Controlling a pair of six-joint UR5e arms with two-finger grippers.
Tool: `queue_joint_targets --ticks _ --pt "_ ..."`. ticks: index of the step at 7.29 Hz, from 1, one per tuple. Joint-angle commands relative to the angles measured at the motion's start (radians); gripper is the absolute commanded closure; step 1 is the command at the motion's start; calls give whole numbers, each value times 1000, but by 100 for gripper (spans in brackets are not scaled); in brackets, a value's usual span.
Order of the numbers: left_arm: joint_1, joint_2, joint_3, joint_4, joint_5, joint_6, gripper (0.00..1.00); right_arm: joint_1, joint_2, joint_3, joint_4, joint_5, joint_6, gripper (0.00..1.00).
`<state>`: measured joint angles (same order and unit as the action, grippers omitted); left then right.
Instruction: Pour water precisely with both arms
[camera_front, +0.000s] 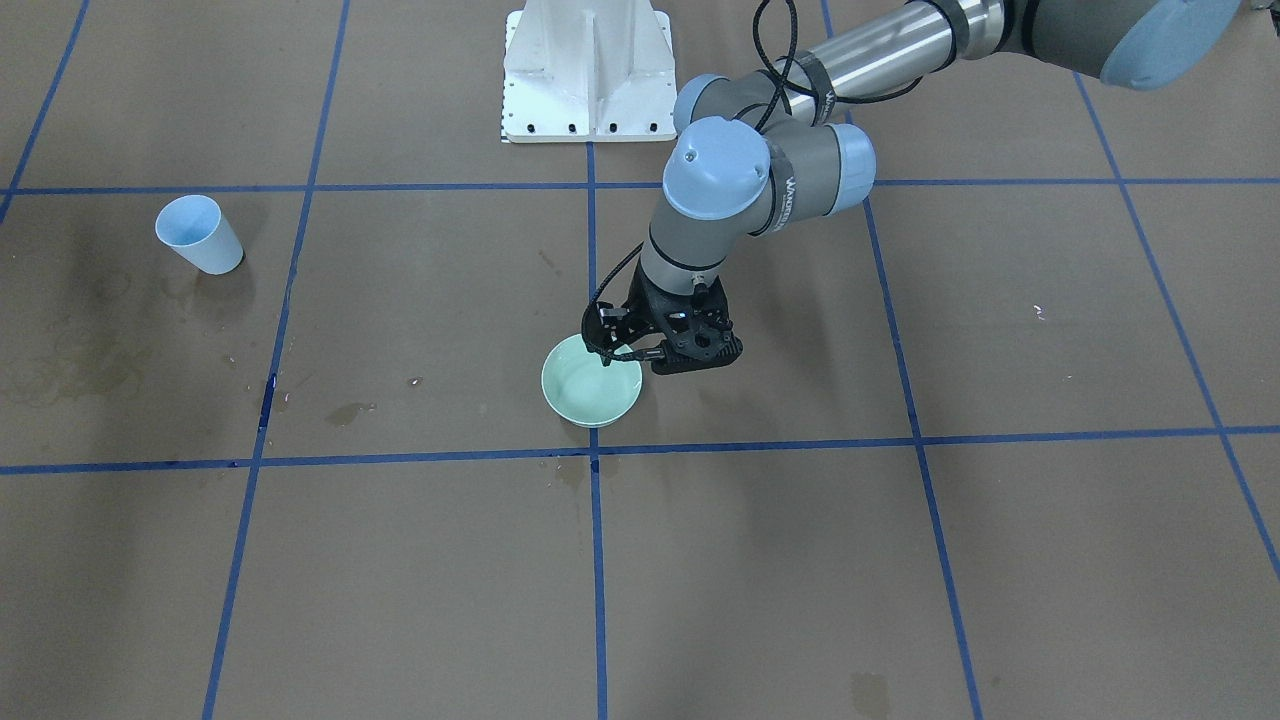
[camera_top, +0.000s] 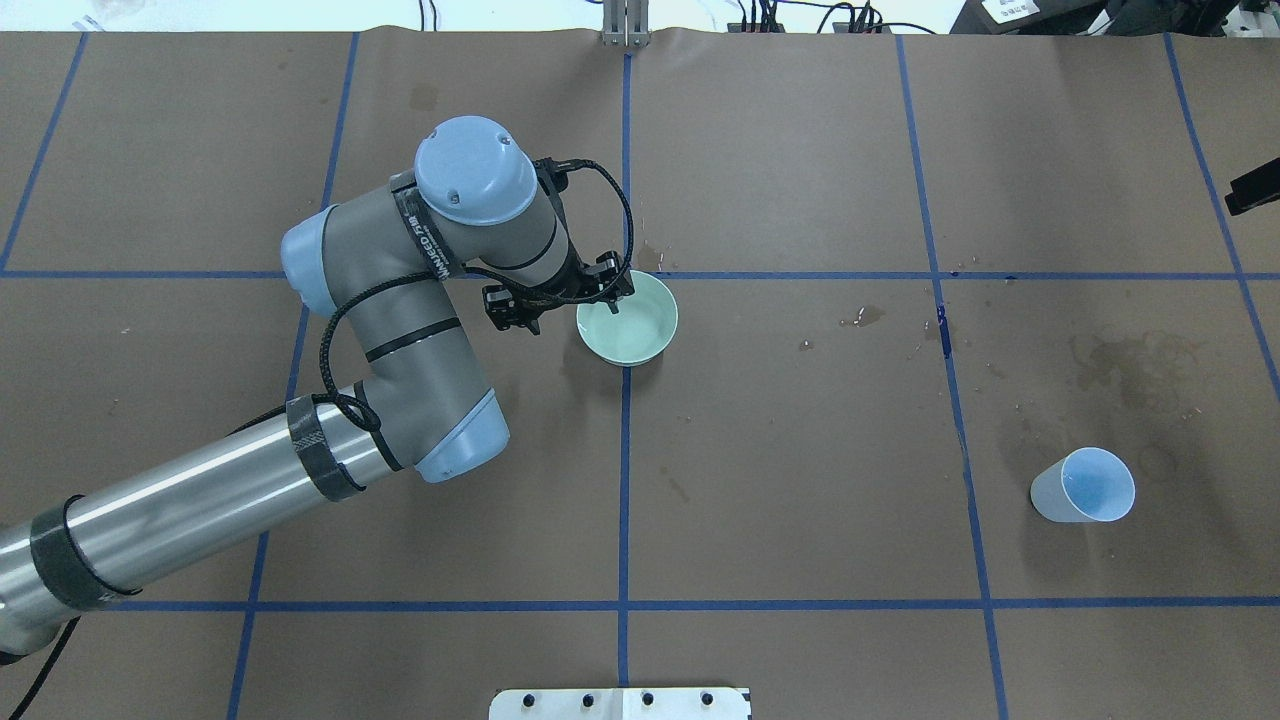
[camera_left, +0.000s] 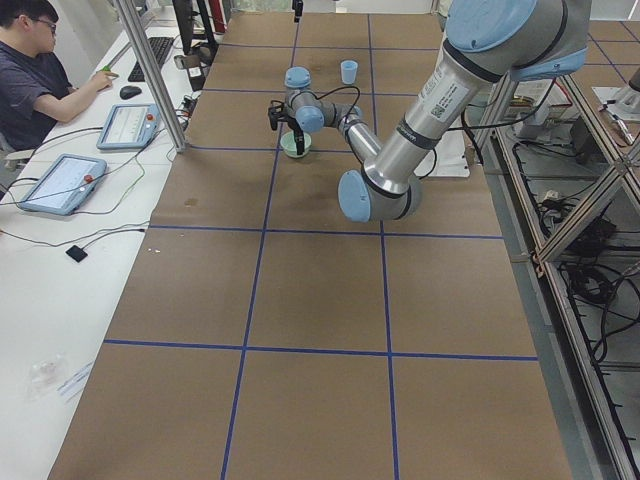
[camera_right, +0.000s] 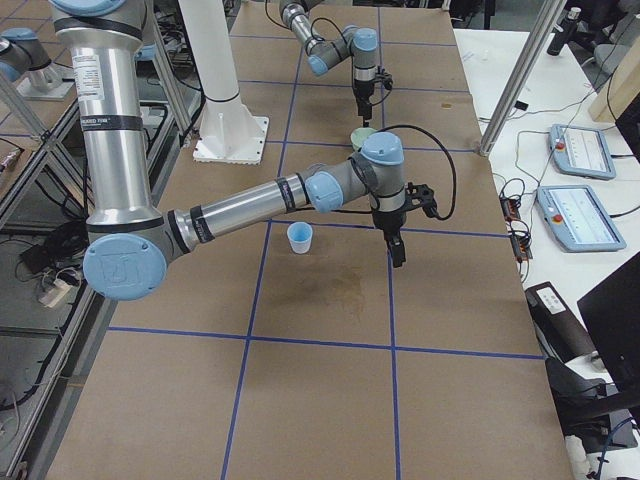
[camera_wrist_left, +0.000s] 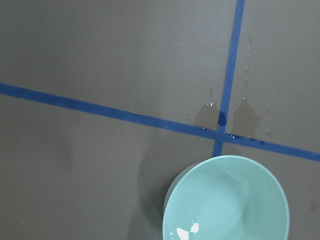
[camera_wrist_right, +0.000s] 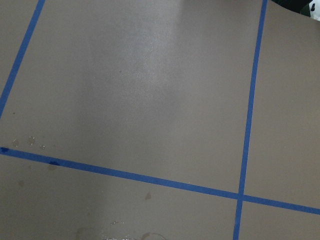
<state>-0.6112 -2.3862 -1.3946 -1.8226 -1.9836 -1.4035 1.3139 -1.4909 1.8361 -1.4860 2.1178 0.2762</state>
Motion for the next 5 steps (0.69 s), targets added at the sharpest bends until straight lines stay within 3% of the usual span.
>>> queue_joint_targets --ticks 1,2,3,4,5 --pt "17 -39 74 -7 21 -2 1 62 6 -64 0 112 -75 1" --pt "22 -39 87 -10 22 0 7 73 14 -69 -2 125 -77 1" --pt "22 -38 89 -20 22 0 21 82 18 -70 -5 149 -78 1" --pt "22 -36 92 -21 22 1 36 87 18 -70 -7 157 -77 1" --pt "22 -38 95 -20 22 0 59 90 17 -72 -7 157 -77 1"
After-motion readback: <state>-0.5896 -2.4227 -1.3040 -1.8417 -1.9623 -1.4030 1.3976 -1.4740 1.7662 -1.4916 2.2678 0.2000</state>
